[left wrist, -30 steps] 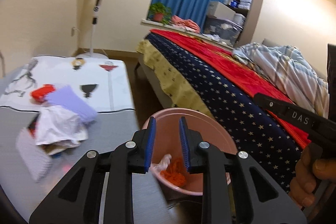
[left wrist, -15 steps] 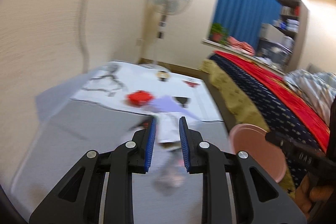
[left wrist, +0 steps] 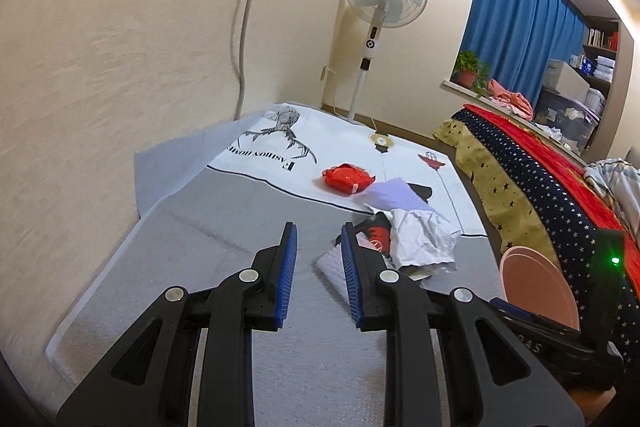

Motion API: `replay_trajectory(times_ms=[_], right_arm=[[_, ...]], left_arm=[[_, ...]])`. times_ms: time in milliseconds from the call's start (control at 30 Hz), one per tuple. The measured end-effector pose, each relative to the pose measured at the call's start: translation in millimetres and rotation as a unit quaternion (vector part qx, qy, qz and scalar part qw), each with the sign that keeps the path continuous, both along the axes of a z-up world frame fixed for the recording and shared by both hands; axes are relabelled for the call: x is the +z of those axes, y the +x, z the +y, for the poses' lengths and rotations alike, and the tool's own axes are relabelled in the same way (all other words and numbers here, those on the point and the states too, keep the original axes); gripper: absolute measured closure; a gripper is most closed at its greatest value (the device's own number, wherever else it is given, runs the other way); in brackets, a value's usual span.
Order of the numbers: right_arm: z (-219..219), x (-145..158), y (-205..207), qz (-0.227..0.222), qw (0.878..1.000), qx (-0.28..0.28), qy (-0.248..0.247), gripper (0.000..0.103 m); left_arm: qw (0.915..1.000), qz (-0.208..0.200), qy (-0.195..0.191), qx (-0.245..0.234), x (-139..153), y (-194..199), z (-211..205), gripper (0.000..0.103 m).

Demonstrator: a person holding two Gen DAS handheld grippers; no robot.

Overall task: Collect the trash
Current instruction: 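Close the left tool on the white mesh pad while the right tool grasps the clear plastic bag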

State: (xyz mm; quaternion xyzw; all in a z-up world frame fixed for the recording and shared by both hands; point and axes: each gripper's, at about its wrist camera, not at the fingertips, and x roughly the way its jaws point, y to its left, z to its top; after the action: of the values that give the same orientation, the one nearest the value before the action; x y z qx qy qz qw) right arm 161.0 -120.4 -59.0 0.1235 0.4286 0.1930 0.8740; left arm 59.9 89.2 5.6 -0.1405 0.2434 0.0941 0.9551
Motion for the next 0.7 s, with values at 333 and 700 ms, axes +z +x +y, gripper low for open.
replay_trajectory(times_ms=[333,700], right_arm=[[18.1,-15.8,6.6,0.017,0.998,0.052,-0.007,0.089],[-15.0,3.9,12.8,-0.006,1.0,-0.008,-0.021,0.095]], left_arm=[[0.9992,0.031,-0.019,-0.015,-27.1,26.2,-5.3,0.08],[0.9913,0.116,-0.049,-0.038,-69.2,63.0,-23.8,0.044]])
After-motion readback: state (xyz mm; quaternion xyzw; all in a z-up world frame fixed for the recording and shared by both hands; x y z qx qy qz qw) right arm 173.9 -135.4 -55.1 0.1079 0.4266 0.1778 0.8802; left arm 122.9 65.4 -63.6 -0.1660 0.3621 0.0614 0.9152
